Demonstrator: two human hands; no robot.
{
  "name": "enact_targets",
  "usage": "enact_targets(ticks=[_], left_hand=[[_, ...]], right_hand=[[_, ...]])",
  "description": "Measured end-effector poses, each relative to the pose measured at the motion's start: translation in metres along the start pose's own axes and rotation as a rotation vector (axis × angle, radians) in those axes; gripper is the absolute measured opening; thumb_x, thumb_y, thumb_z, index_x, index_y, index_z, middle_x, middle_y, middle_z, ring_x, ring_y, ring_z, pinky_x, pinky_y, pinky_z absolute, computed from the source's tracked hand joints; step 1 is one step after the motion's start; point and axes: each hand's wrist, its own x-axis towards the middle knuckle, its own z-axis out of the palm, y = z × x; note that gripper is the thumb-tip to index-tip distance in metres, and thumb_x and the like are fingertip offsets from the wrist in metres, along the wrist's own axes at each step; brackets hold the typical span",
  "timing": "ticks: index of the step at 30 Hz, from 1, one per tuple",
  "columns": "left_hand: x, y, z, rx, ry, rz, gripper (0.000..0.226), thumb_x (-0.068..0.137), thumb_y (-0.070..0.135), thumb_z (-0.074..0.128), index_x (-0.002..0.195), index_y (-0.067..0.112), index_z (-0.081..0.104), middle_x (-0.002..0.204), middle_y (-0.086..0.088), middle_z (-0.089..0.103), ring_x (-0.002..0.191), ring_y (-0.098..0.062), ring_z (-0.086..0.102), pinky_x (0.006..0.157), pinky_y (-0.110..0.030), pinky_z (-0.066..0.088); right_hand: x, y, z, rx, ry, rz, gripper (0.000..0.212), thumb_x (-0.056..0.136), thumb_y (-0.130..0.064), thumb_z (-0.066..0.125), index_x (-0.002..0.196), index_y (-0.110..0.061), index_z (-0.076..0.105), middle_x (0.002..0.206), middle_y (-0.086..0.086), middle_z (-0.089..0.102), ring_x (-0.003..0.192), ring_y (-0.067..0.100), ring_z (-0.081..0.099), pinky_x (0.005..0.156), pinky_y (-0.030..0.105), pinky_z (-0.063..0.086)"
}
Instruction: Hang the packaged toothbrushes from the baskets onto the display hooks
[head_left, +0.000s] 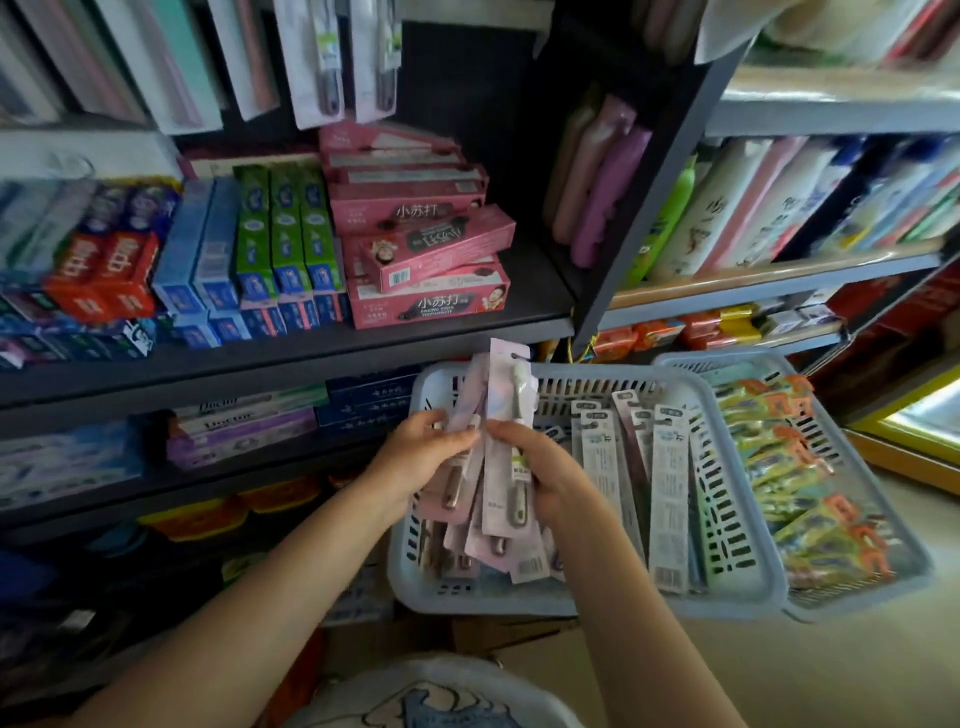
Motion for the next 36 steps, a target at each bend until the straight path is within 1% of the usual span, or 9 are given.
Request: enact_targets(ticks=[3,9,14,16,19,23,27,31,36], left_hand=[[-0.008,-0.002,-0.001,-0.075,-0.123,-0.047,0.024,0.086,0.015,0.077,0.11,0.013,0.072,0.099,-0.012,0.078,0.095,-0.032,0.074,0.098,-0.055,0.054],[-0.011,-0.001,0.009,-0.228,-0.284,-0.043,0.042,0.092,0.026,0.07,0.134,0.023,0.062,0.119,-0.018,0.072,0.112,-0.037,0.068,0.104,-0.06,0.048],[-0.028,0.02,0.017,-0.31,-0.4,0.025,0.049,0.088,0.029,0.066,0.136,0.022,0.058,0.122,-0.016,0.071,0.112,-0.035,0.069,0.094,-0.048,0.056],[-0.036,0.032,0.017,-0.328,-0.414,0.067,0.051,0.084,0.023,0.069,0.134,0.019,0.06,0.12,-0.019,0.071,0.108,-0.036,0.07,0.09,-0.046,0.059],[-0.046,0.055,0.014,-0.379,-0.354,0.133,0.043,0.079,0.021,0.071,0.121,0.02,0.068,0.111,-0.017,0.074,0.098,-0.032,0.072,0.087,-0.046,0.059],[-0.055,0.085,0.004,-0.474,-0.192,0.234,0.045,0.081,0.022,0.073,0.125,0.018,0.067,0.107,-0.018,0.075,0.092,-0.034,0.073,0.081,-0.048,0.059],[-0.065,0.112,-0.016,-0.559,-0.008,0.337,0.048,0.072,0.022,0.078,0.119,0.017,0.07,0.102,-0.018,0.076,0.087,-0.035,0.074,0.08,-0.057,0.059],[-0.077,0.128,-0.029,-0.57,0.052,0.42,0.06,0.065,0.023,0.081,0.122,0.017,0.067,0.104,-0.014,0.077,0.094,-0.032,0.075,0.085,-0.054,0.059],[-0.083,0.146,-0.045,-0.543,0.102,0.495,0.049,0.072,0.018,0.081,0.12,0.014,0.069,0.106,-0.015,0.076,0.096,-0.032,0.074,0.089,-0.053,0.058]], right_hand=[[-0.01,0.004,0.002,0.019,-0.021,-0.037,0.032,0.095,-0.017,0.065,0.124,-0.003,0.066,0.106,0.021,0.075,0.09,0.033,0.074,0.074,0.042,0.061],[-0.029,-0.008,0.006,0.081,0.038,-0.197,0.03,0.094,-0.014,0.068,0.122,-0.005,0.066,0.091,0.012,0.078,0.079,0.025,0.077,0.061,0.032,0.06],[-0.042,-0.026,0.015,0.051,0.115,-0.338,0.023,0.092,-0.022,0.072,0.113,-0.016,0.067,0.099,0.009,0.078,0.09,0.029,0.076,0.083,0.046,0.062],[-0.049,-0.038,0.02,-0.066,0.162,-0.396,0.022,0.092,-0.027,0.071,0.11,-0.017,0.068,0.098,0.006,0.078,0.085,0.02,0.076,0.074,0.034,0.063],[-0.061,-0.062,0.03,-0.203,0.174,-0.479,0.024,0.092,-0.034,0.068,0.108,-0.016,0.072,0.097,0.001,0.078,0.081,0.013,0.075,0.062,0.022,0.057],[-0.07,-0.088,0.055,-0.341,0.261,-0.683,0.04,0.088,-0.04,0.073,0.118,-0.016,0.061,0.105,0.001,0.07,0.093,0.017,0.069,0.082,0.038,0.058],[-0.08,-0.099,0.081,-0.343,0.243,-0.813,0.041,0.086,-0.036,0.079,0.11,-0.012,0.058,0.094,-0.001,0.064,0.078,0.01,0.062,0.064,0.022,0.05],[-0.085,-0.105,0.1,-0.274,0.186,-0.874,0.02,0.09,-0.025,0.074,0.092,-0.006,0.071,0.077,0.007,0.069,0.069,0.015,0.061,0.067,0.035,0.05],[-0.098,-0.119,0.118,-0.254,0.112,-0.977,0.01,0.096,-0.023,0.064,0.097,-0.022,0.074,0.091,0.013,0.074,0.086,0.03,0.071,0.081,0.052,0.057]])
